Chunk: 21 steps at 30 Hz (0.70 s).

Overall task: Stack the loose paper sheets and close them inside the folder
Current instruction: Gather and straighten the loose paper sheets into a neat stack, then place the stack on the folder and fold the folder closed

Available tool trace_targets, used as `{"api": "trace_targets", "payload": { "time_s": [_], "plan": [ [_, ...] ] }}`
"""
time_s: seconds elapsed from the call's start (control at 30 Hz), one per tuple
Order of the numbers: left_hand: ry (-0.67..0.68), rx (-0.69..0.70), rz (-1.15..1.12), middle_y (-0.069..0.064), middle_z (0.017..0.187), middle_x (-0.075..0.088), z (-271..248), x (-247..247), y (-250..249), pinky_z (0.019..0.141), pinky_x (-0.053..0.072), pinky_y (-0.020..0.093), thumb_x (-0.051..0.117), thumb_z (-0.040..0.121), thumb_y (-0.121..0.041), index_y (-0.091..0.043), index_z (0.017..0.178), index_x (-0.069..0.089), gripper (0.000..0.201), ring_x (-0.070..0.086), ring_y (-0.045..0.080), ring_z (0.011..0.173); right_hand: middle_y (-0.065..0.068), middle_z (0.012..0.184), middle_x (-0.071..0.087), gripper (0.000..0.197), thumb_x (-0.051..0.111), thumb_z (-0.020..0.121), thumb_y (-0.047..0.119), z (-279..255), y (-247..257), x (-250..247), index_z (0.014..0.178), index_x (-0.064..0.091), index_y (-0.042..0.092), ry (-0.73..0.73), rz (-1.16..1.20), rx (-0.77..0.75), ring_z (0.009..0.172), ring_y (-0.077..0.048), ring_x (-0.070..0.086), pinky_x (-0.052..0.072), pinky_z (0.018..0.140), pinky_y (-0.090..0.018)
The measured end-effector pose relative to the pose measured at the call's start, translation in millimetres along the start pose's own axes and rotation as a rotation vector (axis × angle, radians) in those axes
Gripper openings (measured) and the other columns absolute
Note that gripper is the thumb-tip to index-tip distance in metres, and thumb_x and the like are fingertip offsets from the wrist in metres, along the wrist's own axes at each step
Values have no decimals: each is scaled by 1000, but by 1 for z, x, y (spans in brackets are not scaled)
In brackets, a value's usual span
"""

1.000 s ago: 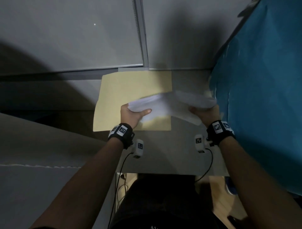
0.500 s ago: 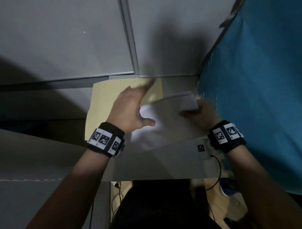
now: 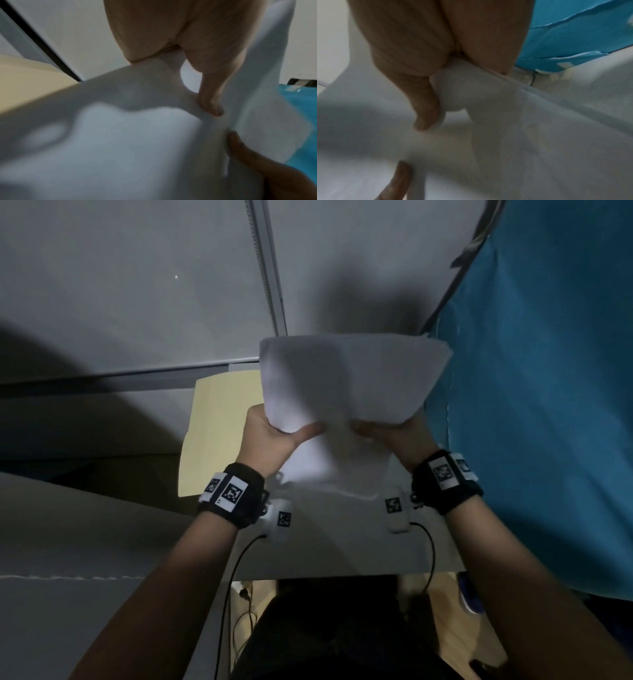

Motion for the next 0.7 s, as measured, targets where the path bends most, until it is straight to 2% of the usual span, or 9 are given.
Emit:
{"api": "trace_targets", "payload": {
  "time_s": [0.1, 0.17, 0.27, 0.37, 0.43, 0.47, 0.57, 0.63, 0.7],
  "plan": [
    [-22, 1, -39, -2, 98, 83, 1, 6, 4, 82, 65, 29, 99, 71, -15, -5, 99, 81, 34, 80, 8, 93, 2, 116, 73, 59, 94, 68, 11, 4, 6, 3, 121, 67, 9, -110, -88, -63, 109, -10, 69, 60, 91, -37],
    [-48, -16, -78, -3, 98, 82, 5, 9, 9, 81, 64, 27, 99, 71, -15, -13, 96, 79, 32, 79, 6, 92, 3, 116, 71, 65, 95, 66, 11, 8, 6, -1, 123, 64, 6, -152, -105, -108, 106, -4, 68, 58, 90, -26],
    [-87, -51, -140, -10, 97, 78, 10, 18, 25, 78, 59, 16, 98, 71, -8, -27, 93, 73, 38, 75, -5, 87, 4, 111, 72, 57, 96, 64, 12, 12, -1, -5, 113, 68, 11, -162, -126, -127, 102, -3, 69, 57, 85, -21],
    [-97, -131, -109, -4, 94, 80, 12, 26, 62, 78, 62, 25, 100, 69, -11, -20, 91, 76, 34, 77, -1, 84, 13, 98, 72, 44, 94, 65, 8, 15, -36, -7, 93, 67, 29, -144, -169, -9, 84, 10, 68, 58, 74, -18],
    [-54, -224, -65, -6, 92, 79, 9, 37, 98, 78, 61, 29, 101, 68, -13, -23, 89, 74, 36, 74, -8, 79, 14, 93, 68, 42, 92, 67, 4, 15, -76, -6, 89, 65, 26, -125, -196, 100, 74, 17, 64, 59, 69, -14],
    [-44, -262, -45, -7, 93, 77, 7, 41, 113, 78, 59, 29, 101, 68, -14, -26, 89, 71, 38, 72, -12, 77, 14, 92, 65, 39, 92, 68, 5, 14, -92, -4, 91, 64, 21, -101, -239, 135, 72, 19, 62, 54, 65, -7],
    [-67, -257, -11, -5, 99, 77, 11, 46, 129, 77, 58, 23, 101, 68, -18, -32, 94, 68, 44, 70, -15, 81, 8, 89, 66, 38, 92, 70, 14, 22, -114, -3, 97, 65, 11, -68, -288, 212, 72, 15, 60, 48, 64, -3],
    [-80, -222, -37, -7, 99, 77, 18, 45, 130, 74, 56, 12, 101, 68, -15, -31, 96, 69, 46, 70, -15, 83, -1, 87, 70, 30, 92, 69, 15, 27, -115, -5, 87, 69, 13, -77, -219, 211, 75, 3, 66, 55, 75, -18],
    [-76, -214, -32, -9, 96, 76, 21, 45, 136, 69, 54, 7, 100, 69, -14, -30, 96, 68, 45, 69, -17, 80, -1, 103, 69, 55, 91, 66, 34, 27, -125, -7, 109, 67, 11, -72, -245, 242, 90, -8, 65, 52, 80, -20]
  ]
}}
Point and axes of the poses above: each hand's wrist, its own z-axis towards the middle knuckle, its own x-axis out of the palm, y = z × x, the point moved 5 cm from there along z, towards the middle knuckle
